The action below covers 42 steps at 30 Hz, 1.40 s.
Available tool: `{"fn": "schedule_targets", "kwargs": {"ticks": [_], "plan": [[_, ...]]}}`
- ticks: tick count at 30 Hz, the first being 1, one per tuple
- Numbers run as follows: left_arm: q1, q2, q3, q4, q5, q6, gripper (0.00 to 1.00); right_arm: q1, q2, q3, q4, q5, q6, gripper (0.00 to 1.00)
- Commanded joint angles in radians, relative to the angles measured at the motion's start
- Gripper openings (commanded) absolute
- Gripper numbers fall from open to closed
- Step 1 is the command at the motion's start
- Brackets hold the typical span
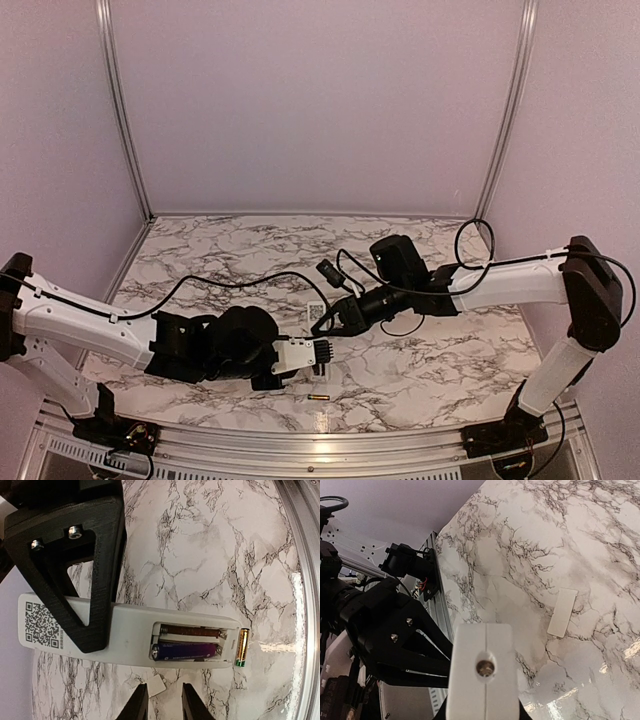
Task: Load the batteries into the remote control
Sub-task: Load the battery into the battery compartment.
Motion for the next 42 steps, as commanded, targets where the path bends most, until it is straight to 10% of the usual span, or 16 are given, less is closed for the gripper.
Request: {"fn": "schedule_targets", "kwargs": {"ticks": [1,42], "plan": [[-0.006,-0.088,-0.034,0.077,0.019,0.017,0.27,0.009,0.011,0.037,0.007,-0.013,0.004,0.00],[-0.012,0.070,0.063,0.058,0.055,0.045,0.12,0.008,0.007,0.032,0.021,-0.027,0.016,0.00]]}}
